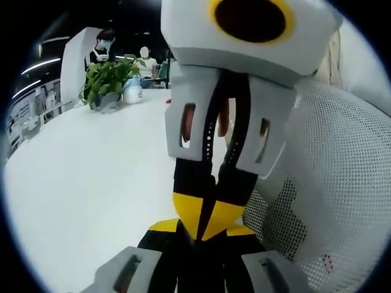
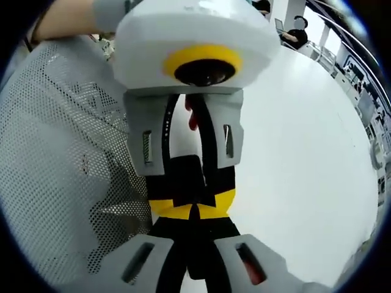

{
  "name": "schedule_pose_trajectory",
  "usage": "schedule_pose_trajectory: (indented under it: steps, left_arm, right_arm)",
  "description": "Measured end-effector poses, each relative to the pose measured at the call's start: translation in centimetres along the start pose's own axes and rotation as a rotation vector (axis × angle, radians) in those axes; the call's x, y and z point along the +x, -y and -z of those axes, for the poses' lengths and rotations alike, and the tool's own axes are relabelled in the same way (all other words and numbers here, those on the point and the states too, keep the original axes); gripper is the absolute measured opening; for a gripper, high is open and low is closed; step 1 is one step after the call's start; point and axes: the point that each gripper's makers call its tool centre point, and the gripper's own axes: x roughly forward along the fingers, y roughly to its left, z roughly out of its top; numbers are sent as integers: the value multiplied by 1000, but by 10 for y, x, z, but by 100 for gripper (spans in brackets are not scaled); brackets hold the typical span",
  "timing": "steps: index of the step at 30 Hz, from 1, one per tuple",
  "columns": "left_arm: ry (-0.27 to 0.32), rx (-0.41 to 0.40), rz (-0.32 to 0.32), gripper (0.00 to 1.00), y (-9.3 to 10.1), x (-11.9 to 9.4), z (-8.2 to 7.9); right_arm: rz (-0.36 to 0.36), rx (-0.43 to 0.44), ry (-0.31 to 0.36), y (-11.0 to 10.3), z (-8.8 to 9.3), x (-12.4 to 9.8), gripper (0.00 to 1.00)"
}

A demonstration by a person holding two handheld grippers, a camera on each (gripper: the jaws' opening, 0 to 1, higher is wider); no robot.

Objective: Press the specified remote control buttons in sequence, fully releasing each button before pressing the next.

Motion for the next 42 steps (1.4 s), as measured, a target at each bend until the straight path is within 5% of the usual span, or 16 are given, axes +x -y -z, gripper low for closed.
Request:
schedule_pose_trajectory:
  steps: [4, 18, 25, 34, 38, 42]
  left_arm:
    - [10, 0, -7, 25, 0, 0, 1]
    - [12, 6, -8, 25, 0, 0, 1]
    - [2, 18, -8, 25, 0, 1, 2]
    - [10, 3, -23, 25, -1, 1, 1]
    - [12, 7, -25, 25, -1, 1, 1]
    - [13, -2, -24, 25, -1, 1, 1]
  right_arm:
    - [20, 57, 61, -1, -10, 5, 0]
    - [-12, 40, 54, -2, -4, 2, 0]
    - [-35, -15, -15, -2, -6, 4, 0]
    - [-45, 32, -69, -1, -6, 6, 0]
    - [-15, 2, -8, -2, -5, 4, 0]
    - [-27, 96, 69, 0, -5, 4, 0]
